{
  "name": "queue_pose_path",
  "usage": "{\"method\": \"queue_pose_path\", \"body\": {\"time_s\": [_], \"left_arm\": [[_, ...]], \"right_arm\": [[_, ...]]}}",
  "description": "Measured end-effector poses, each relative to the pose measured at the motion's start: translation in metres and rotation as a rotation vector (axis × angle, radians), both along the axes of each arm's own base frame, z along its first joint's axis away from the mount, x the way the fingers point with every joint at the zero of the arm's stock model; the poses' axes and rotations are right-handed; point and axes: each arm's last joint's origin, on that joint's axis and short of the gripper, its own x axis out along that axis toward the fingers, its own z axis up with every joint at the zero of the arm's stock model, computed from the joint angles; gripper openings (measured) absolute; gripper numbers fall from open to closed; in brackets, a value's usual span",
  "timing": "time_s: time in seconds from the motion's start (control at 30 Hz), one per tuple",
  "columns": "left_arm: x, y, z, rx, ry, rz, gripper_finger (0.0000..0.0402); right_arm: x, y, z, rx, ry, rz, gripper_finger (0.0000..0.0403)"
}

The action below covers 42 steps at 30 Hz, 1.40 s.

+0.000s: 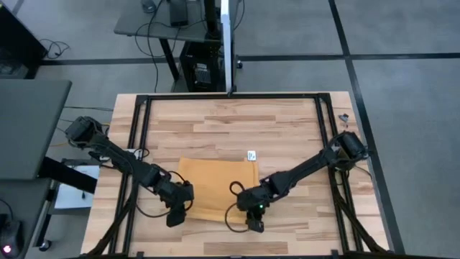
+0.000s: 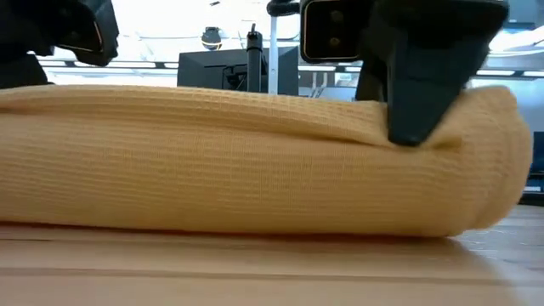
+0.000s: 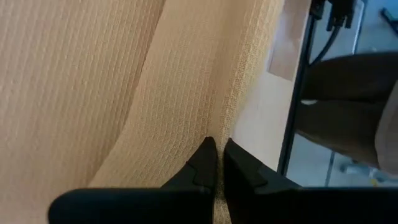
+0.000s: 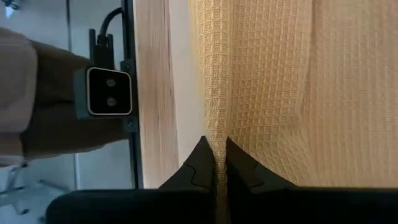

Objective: Roll towel
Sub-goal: Roll the yellow towel

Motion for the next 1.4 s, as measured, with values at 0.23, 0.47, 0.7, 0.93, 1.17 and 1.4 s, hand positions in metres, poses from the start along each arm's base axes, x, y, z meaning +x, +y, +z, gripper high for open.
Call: {"method": "queue_pose_path", "body": {"time_s": [0.23,0.47,0.7,0.93,1.17,1.4], "left_arm": [[0.001,0.025,-0.016,0.054,0.015,-0.025,0.0000],[0.002,0.043,-0.027,0.101,0.006,-0.032,0.0000],[0.010,0.058,-0.021,0.033,-0.007,-0.075,0.0000],[0.015,0.089,-0.022,0.043,-0.005,-0.022,0.0000],[0.020,0.113,-0.022,0.091,-0.036,0.026,0.0000],[0.021,0.122,-0.008,0.016,-0.056,0.044,0.0000]], "right_arm": [[0.008,-0.028,0.002,0.025,0.026,-0.067,0.0000],[-0.002,-0.061,-0.006,0.023,0.067,-0.157,0.0000],[-0.005,-0.095,0.009,0.184,0.015,-0.133,0.0000],[-0.015,-0.129,-0.010,0.296,0.032,-0.145,0.0000],[-0.027,-0.142,-0.026,0.315,0.035,-0.163,0.0000],[-0.030,-0.149,-0.027,0.419,0.021,-0.108,0.0000]]}}
